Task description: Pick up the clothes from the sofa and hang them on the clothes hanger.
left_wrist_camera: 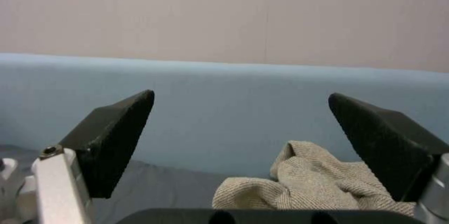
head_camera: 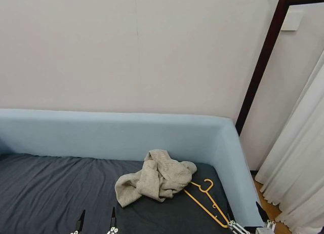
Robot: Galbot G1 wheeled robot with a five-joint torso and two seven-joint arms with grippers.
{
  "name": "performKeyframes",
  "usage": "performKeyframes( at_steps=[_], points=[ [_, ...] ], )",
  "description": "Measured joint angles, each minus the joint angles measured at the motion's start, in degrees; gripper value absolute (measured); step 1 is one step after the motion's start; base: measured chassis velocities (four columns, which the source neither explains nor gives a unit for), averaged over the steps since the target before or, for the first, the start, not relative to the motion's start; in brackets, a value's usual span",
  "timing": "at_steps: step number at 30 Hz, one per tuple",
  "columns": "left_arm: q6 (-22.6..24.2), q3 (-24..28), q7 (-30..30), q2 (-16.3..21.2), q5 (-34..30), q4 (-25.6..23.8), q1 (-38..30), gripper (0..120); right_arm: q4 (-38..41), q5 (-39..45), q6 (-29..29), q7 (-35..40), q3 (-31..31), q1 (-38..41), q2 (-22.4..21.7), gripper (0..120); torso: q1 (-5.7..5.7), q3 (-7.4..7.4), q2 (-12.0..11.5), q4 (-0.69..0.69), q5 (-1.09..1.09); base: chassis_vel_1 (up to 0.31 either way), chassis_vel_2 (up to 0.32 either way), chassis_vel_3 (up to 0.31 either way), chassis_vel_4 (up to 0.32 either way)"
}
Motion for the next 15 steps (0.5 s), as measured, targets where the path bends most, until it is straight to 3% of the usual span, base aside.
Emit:
performKeyframes(
  at_steps=[15],
  points=[
    [-0.35,-0.45,-1.87,-0.83,1.94,0.52,0.22,99,0.00,1.39,0.11,0.36,0.09,-0.40,-1.49,100,0.00,0.00,0.00,0.00,0.00,0.000,0.000,0.000,0.000]
  ],
)
